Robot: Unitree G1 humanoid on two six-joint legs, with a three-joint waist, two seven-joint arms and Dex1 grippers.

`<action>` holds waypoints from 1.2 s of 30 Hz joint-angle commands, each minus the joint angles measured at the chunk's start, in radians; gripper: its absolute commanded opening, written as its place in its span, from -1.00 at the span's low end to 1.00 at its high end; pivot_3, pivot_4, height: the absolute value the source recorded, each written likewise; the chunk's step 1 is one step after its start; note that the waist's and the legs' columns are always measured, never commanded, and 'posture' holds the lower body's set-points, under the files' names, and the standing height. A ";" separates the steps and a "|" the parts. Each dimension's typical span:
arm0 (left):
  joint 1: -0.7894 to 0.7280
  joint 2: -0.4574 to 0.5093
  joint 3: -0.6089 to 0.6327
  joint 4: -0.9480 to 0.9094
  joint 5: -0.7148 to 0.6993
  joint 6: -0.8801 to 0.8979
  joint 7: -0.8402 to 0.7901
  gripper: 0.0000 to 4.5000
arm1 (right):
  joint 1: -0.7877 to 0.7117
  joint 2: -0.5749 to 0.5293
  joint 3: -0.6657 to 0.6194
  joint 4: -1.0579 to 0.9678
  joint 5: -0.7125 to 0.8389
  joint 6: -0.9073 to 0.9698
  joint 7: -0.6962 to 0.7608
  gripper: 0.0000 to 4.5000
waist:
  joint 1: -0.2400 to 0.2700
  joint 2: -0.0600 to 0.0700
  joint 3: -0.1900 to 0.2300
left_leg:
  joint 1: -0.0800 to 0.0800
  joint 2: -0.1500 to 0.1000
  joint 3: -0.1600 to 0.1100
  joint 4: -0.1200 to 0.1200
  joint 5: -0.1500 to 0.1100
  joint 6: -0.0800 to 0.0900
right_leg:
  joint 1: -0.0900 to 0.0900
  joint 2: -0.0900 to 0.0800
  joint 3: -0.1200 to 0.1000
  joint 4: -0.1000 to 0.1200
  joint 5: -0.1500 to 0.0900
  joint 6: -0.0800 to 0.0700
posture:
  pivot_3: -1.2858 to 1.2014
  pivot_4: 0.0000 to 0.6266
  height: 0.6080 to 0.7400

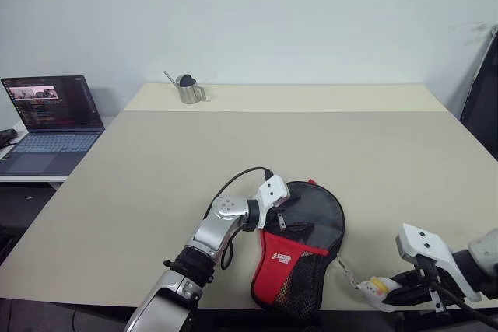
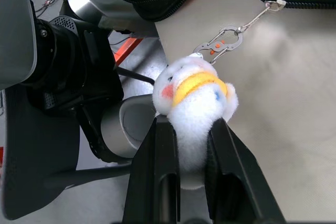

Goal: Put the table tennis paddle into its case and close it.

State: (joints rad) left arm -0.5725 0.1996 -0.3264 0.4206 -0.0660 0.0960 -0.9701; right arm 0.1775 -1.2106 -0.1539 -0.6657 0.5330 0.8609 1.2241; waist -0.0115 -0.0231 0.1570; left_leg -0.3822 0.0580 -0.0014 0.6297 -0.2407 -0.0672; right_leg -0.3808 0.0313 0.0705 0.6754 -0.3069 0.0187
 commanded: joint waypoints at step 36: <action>0.042 0.084 0.145 -0.342 -0.141 0.172 0.048 1.00 | -0.631 0.429 0.182 0.435 0.001 0.114 -0.504 0.98 | -0.021 -0.004 0.004 | -0.012 0.003 0.000 0.001 0.000 0.000 | -0.012 0.002 0.002 0.004 0.004 -0.001 | 0.03 -0.52 1.00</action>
State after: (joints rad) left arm -0.5249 0.2769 -0.2332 0.1831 -0.1351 0.2219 -0.9105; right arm -0.4323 -0.7990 0.0201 -0.2447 0.5613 1.0039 0.7513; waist -0.0329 -0.0268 0.1609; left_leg -0.3960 0.0617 -0.0019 0.6310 -0.2404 -0.0671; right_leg -0.3945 0.0330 0.0726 0.6800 -0.3024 0.0172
